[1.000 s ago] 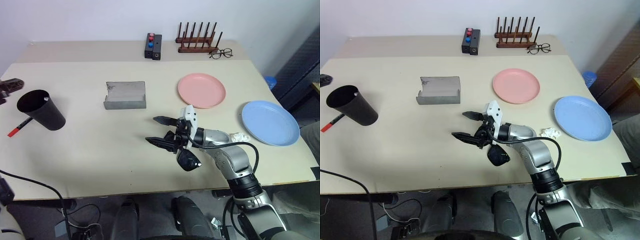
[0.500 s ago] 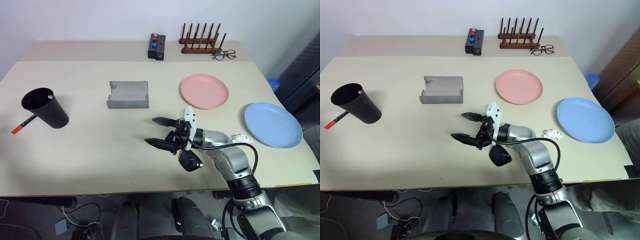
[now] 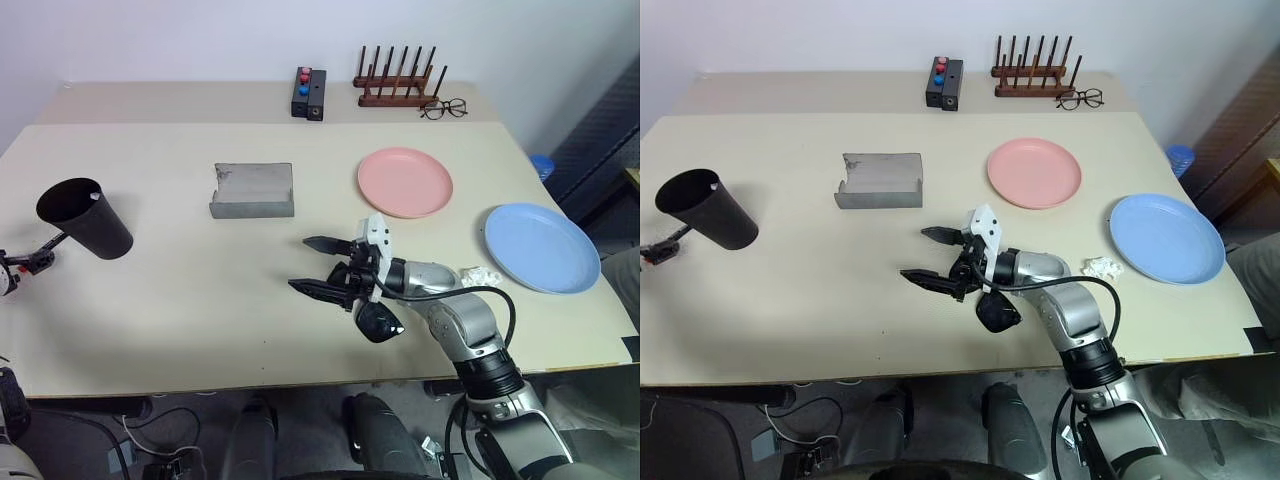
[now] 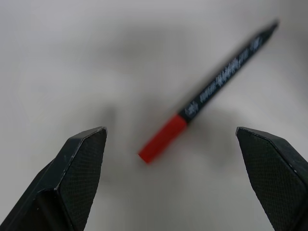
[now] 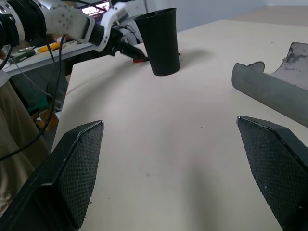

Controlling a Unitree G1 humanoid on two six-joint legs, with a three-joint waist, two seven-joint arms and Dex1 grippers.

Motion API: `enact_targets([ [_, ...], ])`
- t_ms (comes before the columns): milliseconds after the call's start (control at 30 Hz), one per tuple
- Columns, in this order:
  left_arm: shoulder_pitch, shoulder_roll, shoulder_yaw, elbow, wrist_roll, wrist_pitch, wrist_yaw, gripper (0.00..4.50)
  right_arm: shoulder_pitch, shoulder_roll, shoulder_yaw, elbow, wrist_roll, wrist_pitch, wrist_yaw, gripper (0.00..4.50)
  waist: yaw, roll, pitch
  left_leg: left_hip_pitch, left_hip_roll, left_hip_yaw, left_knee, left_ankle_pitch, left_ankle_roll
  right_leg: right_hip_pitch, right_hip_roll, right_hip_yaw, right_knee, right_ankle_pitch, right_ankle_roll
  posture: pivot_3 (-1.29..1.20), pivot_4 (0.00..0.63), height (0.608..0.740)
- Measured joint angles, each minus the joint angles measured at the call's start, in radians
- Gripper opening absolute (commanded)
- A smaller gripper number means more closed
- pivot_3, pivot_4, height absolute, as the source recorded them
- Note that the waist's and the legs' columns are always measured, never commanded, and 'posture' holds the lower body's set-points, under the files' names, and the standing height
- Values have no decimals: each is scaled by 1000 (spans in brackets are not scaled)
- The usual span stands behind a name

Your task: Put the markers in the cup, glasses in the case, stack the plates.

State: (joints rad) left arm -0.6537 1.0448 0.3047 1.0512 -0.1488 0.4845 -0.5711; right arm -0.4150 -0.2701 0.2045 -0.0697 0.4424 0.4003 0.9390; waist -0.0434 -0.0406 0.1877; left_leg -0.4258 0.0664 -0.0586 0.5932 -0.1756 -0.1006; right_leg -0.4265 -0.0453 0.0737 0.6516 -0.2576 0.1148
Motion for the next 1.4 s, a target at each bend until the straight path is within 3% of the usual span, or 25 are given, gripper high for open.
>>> enact_targets([
  [200, -39, -8, -18, 54, 13, -19, -21, 4420, 9, -2, 0, -13, 0, 8, -11, 4500, 3, 0, 0, 0, 0, 0, 1, 0, 0, 0, 0, 0, 0, 0, 0, 0, 150, 740],
  [233, -46, -9, -18, 63, 12, -18, -24, 4201, 9, -4, 0, -14, 0, 8, -12, 4500, 4, 0, 0, 0, 0, 0, 1, 0, 0, 0, 0, 0, 0, 0, 0, 0, 150, 740],
  [333, -53, -14, -18, 70, 11, -17, -36, 3205, 10, -6, 0, -14, 2, 8, -14, 4500, 4, 0, 0, 0, 0, 0, 1, 0, 0, 0, 0, 0, 0, 0, 0, 0, 150, 740],
  [533, -56, -23, -18, 67, 9, -7, -38, 127, 13, -7, 0, -15, 4, 9, -22, 4500, -3, 0, 0, 2, 0, 0, 0, 0, 0, 0, 0, 0, 2, 0, 0, 0, 150, 740],
  [900, -8, -23, 5, 20, -6, 5, -6, 48, 15, -7, 1, -16, 5, 9, -24, 4500, -3, 1, 0, 2, 0, 0, 0, 0, 0, 0, 0, 0, 2, 0, 0, 0, 150, 740],
  [1100, 25, -23, 91, -26, -37, -37, 127, 48, 15, -7, 2, -16, 5, 9, -21, 4500, 2, 1, 0, 1, 0, -1, 1, 0, 0, 0, 0, 0, 2, 0, 0, 0, 150, 740],
  [1400, 102, -63, 330, -464, -191, -114, 218, 48, 17, -6, 3, -16, 9, 10, -20, 4500, 4, 0, 0, 1, 0, 0, 1, 0, -1, 1, 0, 0, 1, 0, 0, 0, 150, 740],
])
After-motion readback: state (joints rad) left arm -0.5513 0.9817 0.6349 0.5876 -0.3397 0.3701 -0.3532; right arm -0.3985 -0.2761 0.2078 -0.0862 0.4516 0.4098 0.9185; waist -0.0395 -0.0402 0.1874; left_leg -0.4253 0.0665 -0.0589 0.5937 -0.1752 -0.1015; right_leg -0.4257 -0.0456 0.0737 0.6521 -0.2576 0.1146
